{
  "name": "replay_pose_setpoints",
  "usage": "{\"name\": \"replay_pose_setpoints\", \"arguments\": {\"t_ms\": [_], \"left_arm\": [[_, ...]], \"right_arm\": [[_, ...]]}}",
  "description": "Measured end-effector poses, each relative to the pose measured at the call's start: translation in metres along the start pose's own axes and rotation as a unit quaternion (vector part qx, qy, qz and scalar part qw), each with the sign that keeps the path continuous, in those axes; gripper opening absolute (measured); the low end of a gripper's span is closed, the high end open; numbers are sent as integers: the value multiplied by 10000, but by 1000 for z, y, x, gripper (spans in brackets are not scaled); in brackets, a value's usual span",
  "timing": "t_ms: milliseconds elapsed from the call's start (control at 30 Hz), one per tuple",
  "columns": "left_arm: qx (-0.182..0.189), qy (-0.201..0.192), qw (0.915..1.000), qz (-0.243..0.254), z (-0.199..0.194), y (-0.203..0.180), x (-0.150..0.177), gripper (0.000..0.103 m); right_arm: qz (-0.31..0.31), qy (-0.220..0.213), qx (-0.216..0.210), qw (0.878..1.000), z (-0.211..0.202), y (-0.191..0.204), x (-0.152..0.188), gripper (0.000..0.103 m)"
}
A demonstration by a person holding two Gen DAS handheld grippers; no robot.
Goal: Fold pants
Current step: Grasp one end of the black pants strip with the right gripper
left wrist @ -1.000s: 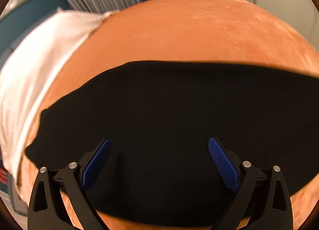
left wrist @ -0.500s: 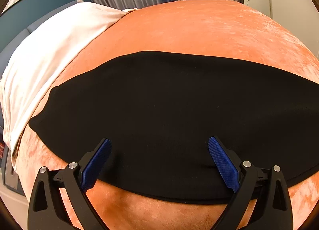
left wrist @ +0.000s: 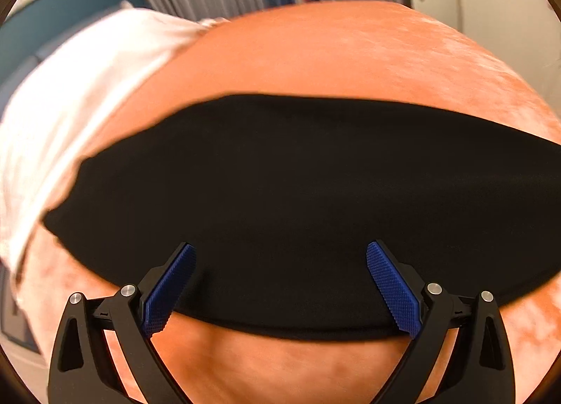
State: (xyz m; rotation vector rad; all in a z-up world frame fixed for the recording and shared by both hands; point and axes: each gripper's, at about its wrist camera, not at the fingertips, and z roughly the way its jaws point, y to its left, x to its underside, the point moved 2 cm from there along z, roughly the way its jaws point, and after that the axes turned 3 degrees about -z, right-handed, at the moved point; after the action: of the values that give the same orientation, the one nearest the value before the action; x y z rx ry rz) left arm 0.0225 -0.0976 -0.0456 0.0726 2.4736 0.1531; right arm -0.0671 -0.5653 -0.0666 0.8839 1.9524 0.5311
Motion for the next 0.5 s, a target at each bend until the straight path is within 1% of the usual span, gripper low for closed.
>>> {"name": "replay_pose_setpoints", "arguments": {"t_ms": [33,67,100,133,167,200,233,267,300,333,367,400,467,500], "left_arm": [[15,-4,10000,63,-2,-2,2,96],[-17,-52,9999,164,-4,-5,3,96],[-41,-91,9996,255,-6,-8,5,96],[-44,-144,9990,427,-9,-13,9,96],[-80,-186,9984,530,-10,-16,11,96],[-134,-230,9979,598,-11,-18,12,96],[-199,-294,9971,668,-12,-20,14,96],[-230,-324,9968,697,-13,-21,15,96],[-239,-323,9968,695,-14,-21,16,96],[-206,-303,9972,658,-15,-20,15,96],[-144,-270,9977,608,-15,-19,13,96],[-84,-233,9982,553,-16,-19,13,96],[64,-155,9988,464,-16,-19,11,96],[104,-129,9989,438,-17,-20,11,96]], "right_arm": [[68,-156,-152,9997,-10,0,-1,16],[-77,-230,-50,9997,-17,1,-1,17],[-259,-157,172,9994,-16,0,2,18],[-472,103,514,9975,-6,-3,6,25],[-582,455,849,9936,5,-10,13,29],[-514,426,724,9951,0,-13,17,29],[-501,286,787,9952,-14,-11,14,41],[-585,121,967,9935,-24,-9,13,46],[-781,-291,1268,9884,-43,-5,10,59],[-960,-591,1374,9841,-58,0,7,62],[-1037,-642,1329,9836,-63,3,6,62],[-1107,-528,1162,9856,-63,6,1,61],[-1178,-201,1109,9866,-49,8,-3,61],[-1276,17,1077,9860,-36,9,-2,60]]}}
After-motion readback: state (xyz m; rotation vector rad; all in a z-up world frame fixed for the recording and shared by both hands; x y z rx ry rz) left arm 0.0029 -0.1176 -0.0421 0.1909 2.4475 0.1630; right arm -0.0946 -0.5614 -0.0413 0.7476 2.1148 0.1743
